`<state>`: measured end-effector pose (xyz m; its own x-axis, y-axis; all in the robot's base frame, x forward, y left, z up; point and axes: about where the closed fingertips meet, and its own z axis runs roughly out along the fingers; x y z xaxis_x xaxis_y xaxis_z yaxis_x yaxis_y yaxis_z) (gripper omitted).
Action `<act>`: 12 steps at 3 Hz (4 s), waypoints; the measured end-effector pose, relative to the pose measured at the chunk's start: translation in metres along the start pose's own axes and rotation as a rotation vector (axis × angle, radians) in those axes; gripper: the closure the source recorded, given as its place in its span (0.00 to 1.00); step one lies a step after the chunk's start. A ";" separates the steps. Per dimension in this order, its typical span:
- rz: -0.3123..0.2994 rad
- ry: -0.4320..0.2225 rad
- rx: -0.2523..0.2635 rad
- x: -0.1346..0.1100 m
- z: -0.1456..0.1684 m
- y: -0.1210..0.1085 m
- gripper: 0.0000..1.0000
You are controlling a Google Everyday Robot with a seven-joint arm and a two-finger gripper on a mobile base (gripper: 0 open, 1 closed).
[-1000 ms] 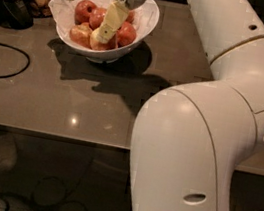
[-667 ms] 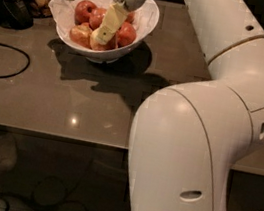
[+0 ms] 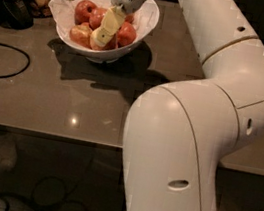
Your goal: Pick apple from white bowl
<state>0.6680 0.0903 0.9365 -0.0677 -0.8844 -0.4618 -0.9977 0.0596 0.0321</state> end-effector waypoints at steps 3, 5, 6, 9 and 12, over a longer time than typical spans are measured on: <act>-0.007 -0.011 -0.026 0.004 0.018 -0.011 0.53; -0.007 -0.011 -0.026 0.004 0.019 -0.011 0.98; -0.007 -0.011 -0.026 0.004 0.019 -0.011 1.00; -0.100 -0.123 0.081 -0.031 -0.041 0.015 1.00; -0.231 -0.221 0.039 -0.063 -0.078 0.069 1.00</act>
Offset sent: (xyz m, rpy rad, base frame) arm -0.0078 -0.0186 -0.0189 -0.0535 0.1233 0.0570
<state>0.6038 0.1138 1.0367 0.1665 -0.7550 -0.6342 -0.9857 -0.1100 -0.1278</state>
